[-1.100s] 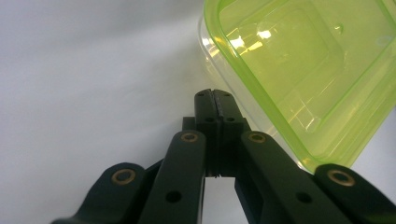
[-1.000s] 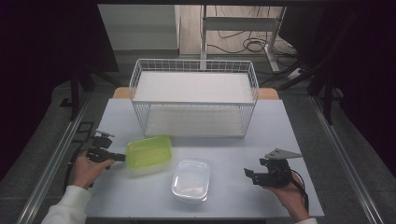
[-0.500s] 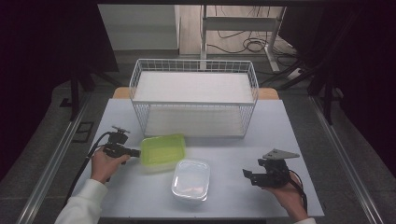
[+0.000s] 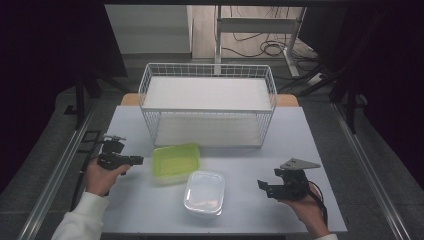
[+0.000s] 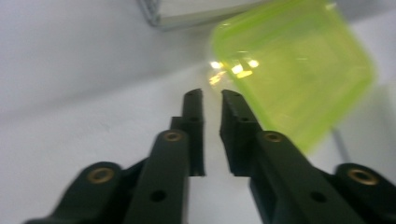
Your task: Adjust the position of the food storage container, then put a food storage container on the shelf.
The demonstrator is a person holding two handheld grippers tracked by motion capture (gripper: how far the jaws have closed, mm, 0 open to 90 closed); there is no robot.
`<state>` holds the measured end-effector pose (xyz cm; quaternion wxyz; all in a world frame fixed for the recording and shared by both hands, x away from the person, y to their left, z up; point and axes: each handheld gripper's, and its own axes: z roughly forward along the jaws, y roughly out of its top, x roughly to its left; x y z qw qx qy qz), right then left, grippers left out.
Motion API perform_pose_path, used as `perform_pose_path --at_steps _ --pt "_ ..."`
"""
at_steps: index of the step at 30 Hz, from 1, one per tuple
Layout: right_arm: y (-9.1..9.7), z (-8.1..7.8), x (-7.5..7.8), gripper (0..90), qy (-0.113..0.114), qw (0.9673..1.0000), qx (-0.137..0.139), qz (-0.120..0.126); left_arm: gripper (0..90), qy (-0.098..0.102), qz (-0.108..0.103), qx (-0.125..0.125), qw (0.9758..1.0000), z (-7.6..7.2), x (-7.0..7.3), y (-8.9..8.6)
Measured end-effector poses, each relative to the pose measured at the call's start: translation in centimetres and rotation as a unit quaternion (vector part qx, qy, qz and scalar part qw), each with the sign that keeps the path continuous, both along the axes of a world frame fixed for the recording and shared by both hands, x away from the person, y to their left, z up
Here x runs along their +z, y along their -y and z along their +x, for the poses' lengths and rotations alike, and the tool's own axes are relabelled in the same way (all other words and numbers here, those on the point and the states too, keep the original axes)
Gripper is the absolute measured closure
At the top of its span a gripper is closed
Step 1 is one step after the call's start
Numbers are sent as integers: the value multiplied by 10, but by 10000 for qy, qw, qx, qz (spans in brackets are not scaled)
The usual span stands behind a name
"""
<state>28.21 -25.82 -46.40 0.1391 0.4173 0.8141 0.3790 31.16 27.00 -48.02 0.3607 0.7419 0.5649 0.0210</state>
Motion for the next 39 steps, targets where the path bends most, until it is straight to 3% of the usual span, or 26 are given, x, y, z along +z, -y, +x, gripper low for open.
perform_pose_path --at_steps 1,2,4,5,7,8,9,14,18,28,32,39 --pt "-1 0 1 213 4 10000 13 18 755 78 -141 -51 9999 -9 5 0" --pt "-3 0 3 206 3 10000 44 71 622 145 -276 -108 9995 -19 11 1" --pt "-5 0 5 198 27 9998 79 167 447 164 -313 -142 9993 -23 13 1" --pt "-5 0 5 198 27 9998 79 167 447 160 -377 -144 9991 -26 15 0" --pt "-7 0 7 188 41 9994 111 333 286 224 -453 -83 9987 -33 17 -2" --pt "-8 1 8 187 35 9991 115 396 264 277 -448 -55 9986 -37 19 -3" --pt "-9 1 8 187 20 9989 125 457 247 376 -604 -12 9975 -43 21 -5" --pt "-14 5 8 188 -77 9980 210 599 233 523 -873 -55 9948 -51 25 -5" --pt "-20 7 7 192 -193 9971 312 670 235 530 -825 -42 9952 -50 23 -4" --pt "-29 13 13 185 -225 9960 382 781 236 523 -982 -29 9938 -47 24 -3" --pt "-45 23 19 194 -275 9949 481 838 248 498 -1073 -65 9930 -41 21 -2" --pt "-89 47 22 265 -605 9918 758 829 285 296 -1370 97 9901 -14 9 1"
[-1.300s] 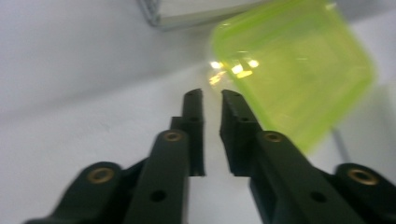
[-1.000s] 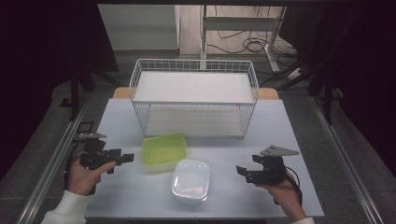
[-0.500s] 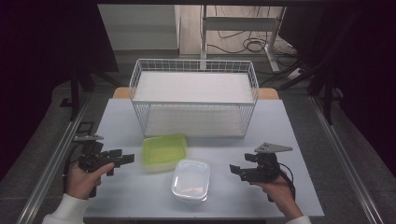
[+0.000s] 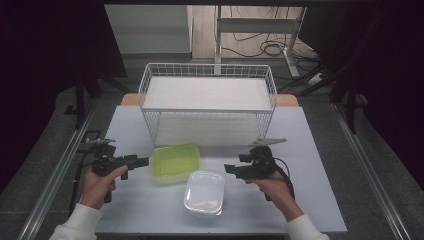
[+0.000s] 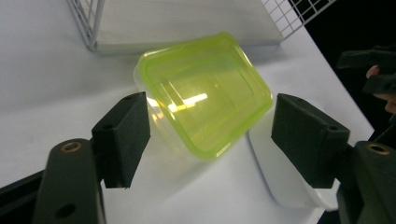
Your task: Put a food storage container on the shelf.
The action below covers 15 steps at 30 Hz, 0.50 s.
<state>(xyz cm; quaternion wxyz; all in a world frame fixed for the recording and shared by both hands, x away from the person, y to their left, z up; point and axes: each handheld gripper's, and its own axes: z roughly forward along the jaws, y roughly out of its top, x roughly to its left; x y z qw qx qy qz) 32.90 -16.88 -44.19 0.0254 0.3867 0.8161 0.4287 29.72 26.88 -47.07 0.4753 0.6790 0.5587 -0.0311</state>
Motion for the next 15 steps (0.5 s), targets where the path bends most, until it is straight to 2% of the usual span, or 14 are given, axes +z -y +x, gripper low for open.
perform_pose_path --at_steps 5,9,13,15 --pt "-31 25 -1 315 -376 9989 192 195 304 -194 -3 97 9998 15 -9 1" --pt "-58 42 -7 332 -522 9982 291 35 324 -314 -48 87 9995 23 -16 3" --pt "-75 53 -14 350 -615 9974 298 -216 347 -407 -10 67 9991 29 -22 3" --pt "-81 57 -17 362 -708 9969 278 -214 358 -441 9 51 9990 31 -24 4"
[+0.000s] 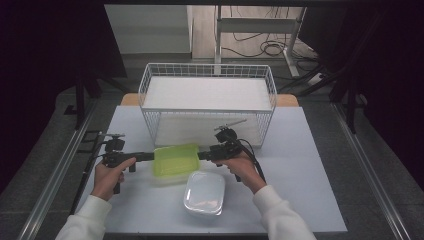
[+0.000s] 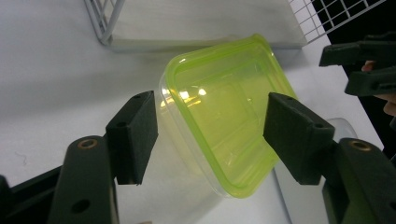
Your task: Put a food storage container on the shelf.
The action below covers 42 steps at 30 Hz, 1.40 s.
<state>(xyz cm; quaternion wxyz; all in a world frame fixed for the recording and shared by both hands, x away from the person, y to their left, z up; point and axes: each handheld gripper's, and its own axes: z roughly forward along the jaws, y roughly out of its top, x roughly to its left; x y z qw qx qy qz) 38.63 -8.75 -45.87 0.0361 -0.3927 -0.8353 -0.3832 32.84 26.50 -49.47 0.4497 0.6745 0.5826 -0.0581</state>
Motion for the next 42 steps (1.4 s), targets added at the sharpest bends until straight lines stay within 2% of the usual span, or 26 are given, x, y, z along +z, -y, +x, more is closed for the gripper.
perform_pose_path --at_steps 8,25,29,31,34,38,40,42 --pt "-16 11 -14 399 -237 9997 3 -84 375 -45 31 -24 10000 2 -3 0" --pt "-27 20 -28 437 -447 9988 -17 -173 437 -279 70 -127 9995 5 -11 7" --pt "-29 21 -30 458 -492 9986 22 -198 455 -421 -167 -85 9989 5 -16 3" --pt "-30 21 -31 467 -529 9984 46 -187 472 -447 -14 -78 9990 4 -18 2" --pt "-30 21 -33 486 -605 9980 59 -180 488 -467 -133 -132 9987 5 -20 4" --pt "-31 23 -37 517 -780 9968 53 -152 539 -595 -256 -231 9976 5 -25 5" --pt "-30 25 -39 540 -962 9953 61 -54 604 -663 -406 -269 9966 6 -27 4" --pt "-28 26 -40 588 -1106 9939 34 34 664 -721 -424 -194 9963 5 -28 4"
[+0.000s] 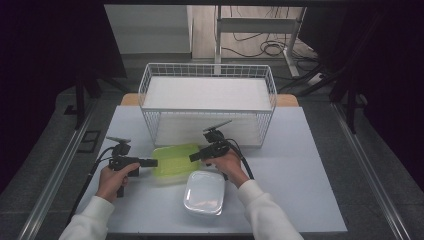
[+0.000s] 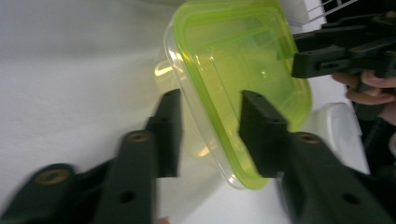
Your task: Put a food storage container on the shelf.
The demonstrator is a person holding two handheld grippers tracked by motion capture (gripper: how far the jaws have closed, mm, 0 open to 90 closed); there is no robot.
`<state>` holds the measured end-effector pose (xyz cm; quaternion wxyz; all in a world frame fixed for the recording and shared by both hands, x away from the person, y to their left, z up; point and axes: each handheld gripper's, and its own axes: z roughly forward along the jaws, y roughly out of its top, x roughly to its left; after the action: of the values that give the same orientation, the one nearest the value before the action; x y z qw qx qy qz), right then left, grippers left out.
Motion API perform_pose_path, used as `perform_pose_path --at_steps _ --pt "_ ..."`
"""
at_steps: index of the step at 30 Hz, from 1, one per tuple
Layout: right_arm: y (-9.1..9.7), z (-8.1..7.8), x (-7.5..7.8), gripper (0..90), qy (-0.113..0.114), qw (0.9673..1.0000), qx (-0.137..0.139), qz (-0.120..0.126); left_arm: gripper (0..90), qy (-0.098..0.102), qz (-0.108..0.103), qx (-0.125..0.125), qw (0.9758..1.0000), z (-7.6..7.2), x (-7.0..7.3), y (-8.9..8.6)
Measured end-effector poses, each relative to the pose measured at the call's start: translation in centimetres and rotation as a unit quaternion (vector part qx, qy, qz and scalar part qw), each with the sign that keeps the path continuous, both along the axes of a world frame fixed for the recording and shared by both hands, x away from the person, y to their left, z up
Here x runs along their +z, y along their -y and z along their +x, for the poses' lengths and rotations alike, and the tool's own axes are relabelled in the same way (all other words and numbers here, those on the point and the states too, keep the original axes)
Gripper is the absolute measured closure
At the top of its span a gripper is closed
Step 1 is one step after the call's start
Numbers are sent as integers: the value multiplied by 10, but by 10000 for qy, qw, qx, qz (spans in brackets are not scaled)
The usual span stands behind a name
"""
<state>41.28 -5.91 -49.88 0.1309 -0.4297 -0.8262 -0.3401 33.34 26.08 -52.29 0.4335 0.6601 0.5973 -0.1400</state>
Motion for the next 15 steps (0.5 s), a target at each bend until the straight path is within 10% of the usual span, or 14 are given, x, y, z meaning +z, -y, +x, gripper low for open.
perform_pose_path --at_steps 5,15 --pt "5 2 -4 692 -348 9990 -185 196 740 -7 -62 59 10000 0 0 -1" --pt "5 -4 7 778 -149 9993 -248 241 802 171 -88 158 9997 -6 7 -3"
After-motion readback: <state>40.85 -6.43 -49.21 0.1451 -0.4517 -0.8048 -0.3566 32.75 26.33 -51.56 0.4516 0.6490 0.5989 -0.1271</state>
